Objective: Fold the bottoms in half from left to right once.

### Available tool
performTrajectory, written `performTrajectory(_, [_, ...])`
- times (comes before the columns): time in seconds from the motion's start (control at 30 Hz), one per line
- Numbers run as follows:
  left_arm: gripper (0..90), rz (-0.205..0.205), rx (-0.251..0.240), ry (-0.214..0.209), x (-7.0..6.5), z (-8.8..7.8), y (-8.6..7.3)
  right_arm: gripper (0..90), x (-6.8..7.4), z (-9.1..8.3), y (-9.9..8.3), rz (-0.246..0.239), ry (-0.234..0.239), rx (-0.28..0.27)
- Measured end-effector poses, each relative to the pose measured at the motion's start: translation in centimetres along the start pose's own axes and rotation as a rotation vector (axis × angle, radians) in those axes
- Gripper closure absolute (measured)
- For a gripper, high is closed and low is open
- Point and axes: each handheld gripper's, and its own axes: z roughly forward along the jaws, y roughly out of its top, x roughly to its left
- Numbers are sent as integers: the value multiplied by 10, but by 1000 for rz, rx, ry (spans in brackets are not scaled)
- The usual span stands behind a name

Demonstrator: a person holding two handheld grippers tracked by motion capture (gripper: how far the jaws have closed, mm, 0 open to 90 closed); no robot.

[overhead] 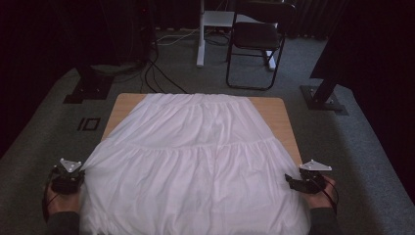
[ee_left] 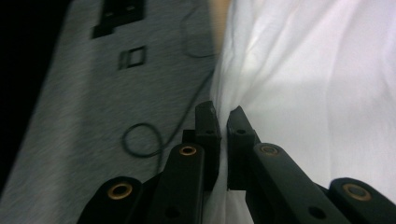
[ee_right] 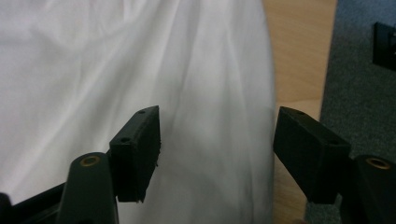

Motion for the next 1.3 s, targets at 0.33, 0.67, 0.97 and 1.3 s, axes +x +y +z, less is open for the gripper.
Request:
performTrajectory(0.33, [871, -21, -48, 12, 6, -19, 8, 294, 3, 12, 0, 27, 58, 22])
performTrajectory(0.67, [868, 58, -276, -262, -28, -84, 38, 290, 1, 14, -4, 43, 83, -9])
performTrajectory(0.97, [867, 234, -430, -467, -82, -129, 87, 290, 6, 17, -1, 35, 90, -20])
performTrajectory(1.3, [867, 517, -559, -808, -211, -163, 158, 290, 6, 17, -2, 37, 90, -28])
